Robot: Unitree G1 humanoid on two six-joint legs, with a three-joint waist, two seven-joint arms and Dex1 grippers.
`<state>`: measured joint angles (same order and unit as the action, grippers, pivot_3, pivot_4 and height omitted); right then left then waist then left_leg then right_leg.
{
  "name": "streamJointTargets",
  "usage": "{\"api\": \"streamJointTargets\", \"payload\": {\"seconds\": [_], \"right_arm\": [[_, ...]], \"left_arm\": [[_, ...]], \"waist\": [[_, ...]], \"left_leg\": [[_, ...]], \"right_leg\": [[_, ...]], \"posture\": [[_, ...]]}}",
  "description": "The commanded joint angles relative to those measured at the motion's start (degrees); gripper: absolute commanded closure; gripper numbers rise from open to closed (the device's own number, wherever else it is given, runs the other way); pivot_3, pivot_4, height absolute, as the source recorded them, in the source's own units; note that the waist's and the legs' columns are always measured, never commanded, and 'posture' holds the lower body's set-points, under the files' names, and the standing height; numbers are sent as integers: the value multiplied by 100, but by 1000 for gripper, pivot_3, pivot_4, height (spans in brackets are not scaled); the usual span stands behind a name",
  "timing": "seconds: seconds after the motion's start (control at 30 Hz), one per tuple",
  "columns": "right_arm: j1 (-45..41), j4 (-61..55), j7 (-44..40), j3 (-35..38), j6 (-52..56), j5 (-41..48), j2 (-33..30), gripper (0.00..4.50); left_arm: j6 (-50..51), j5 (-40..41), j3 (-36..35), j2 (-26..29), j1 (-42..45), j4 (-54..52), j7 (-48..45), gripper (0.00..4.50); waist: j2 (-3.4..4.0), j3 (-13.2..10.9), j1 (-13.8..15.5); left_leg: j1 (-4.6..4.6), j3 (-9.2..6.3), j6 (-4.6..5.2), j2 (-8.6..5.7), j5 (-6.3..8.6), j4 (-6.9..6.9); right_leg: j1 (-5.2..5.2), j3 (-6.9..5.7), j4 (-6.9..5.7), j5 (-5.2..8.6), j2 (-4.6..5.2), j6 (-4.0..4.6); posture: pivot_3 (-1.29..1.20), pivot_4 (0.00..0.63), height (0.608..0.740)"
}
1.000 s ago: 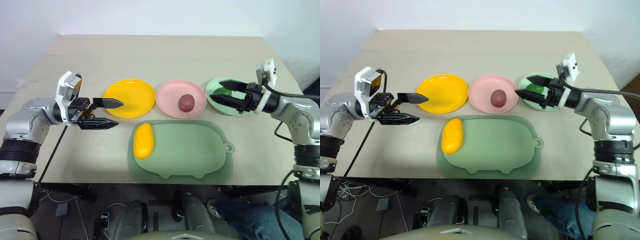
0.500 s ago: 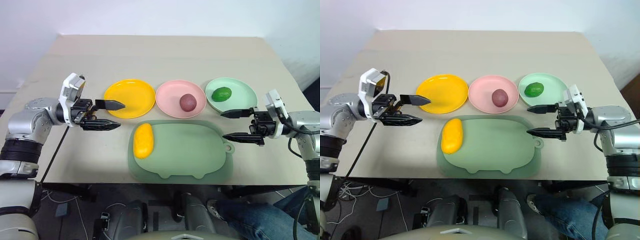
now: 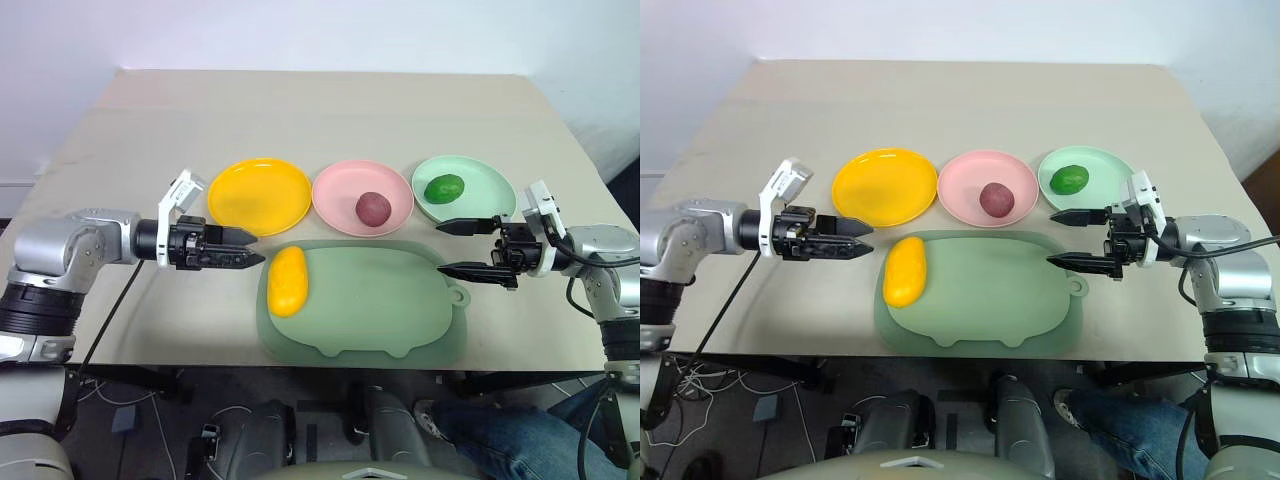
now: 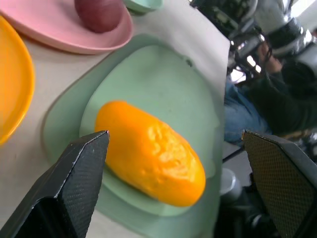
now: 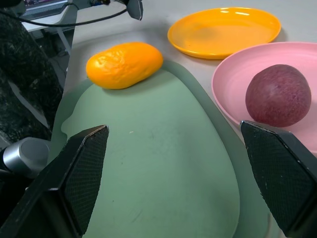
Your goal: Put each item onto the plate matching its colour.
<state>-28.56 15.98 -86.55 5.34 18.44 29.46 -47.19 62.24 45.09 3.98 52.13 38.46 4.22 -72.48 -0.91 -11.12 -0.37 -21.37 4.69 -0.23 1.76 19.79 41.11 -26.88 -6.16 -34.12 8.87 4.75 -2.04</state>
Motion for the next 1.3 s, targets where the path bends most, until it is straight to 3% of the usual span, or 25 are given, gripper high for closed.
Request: {"api": "streamJointTargets", "payload": {"seconds": [0.03, 0.13, 0.33, 0.6, 0.7, 1.0, 1.3], "right_arm": [[-134, -22, 108, 53, -51, -30, 59, 41], [-134, -24, 132, 39, -11, -33, 74, 41], [-102, -21, 202, 71, -13, -37, 103, 41], [-55, 28, 269, 73, -53, -85, 123, 41], [-34, 33, 280, 33, -89, -126, 148, 41], [-97, 102, 330, 30, -75, -175, 205, 41], [-50, 174, 326, 3, -130, -273, 197, 41]], "left_arm": [[1024, 380, -124, 133, -186, -912, 458, 0], [1959, 645, -237, 50, -187, -1054, 880, 0], [1613, -210, 114, 261, -362, -1601, 1814, 0], [2800, -329, -395, -645, 172, -1164, 3002, 0], [3022, -56, -682, -700, 318, -978, 2933, 0], [3026, 350, -597, -319, 516, -294, 2794, 0], [3026, 1836, -619, -578, 517, 123, 3695, 0]], "waist": [[0, 0, -13], [0, 0, -12], [0, 0, -12], [-1, 0, 88], [-2, -1, 99], [-2, -1, 107], [-2, -1, 101]], "left_leg": [[0, -3, -1, 0, 0, -1], [3, -10, -5, 0, -3, -2], [6, -12, -8, -1, -5, -3], [8, -6, -10, -4, -6, 0], [7, 0, -12, -4, -7, 1], [11, 0, -16, -3, -9, 1], [12, -6, -17, -4, -10, 2]], "right_leg": [[0, 0, 1, 0, 0, 0], [0, 5, -2, 0, -1, 0], [0, 7, -1, 0, -2, 1], [5, 8, -1, 0, -1, 1], [5, 6, -2, -1, -2, 1], [7, 7, -2, 0, -1, 1], [11, 5, -4, -1, 2, 1]], "posture": [[0, 150, 740], [0, 150, 740], [0, 150, 740], [0, 150, 740], [0, 150, 740], [0, 150, 740], [0, 150, 740]]}}
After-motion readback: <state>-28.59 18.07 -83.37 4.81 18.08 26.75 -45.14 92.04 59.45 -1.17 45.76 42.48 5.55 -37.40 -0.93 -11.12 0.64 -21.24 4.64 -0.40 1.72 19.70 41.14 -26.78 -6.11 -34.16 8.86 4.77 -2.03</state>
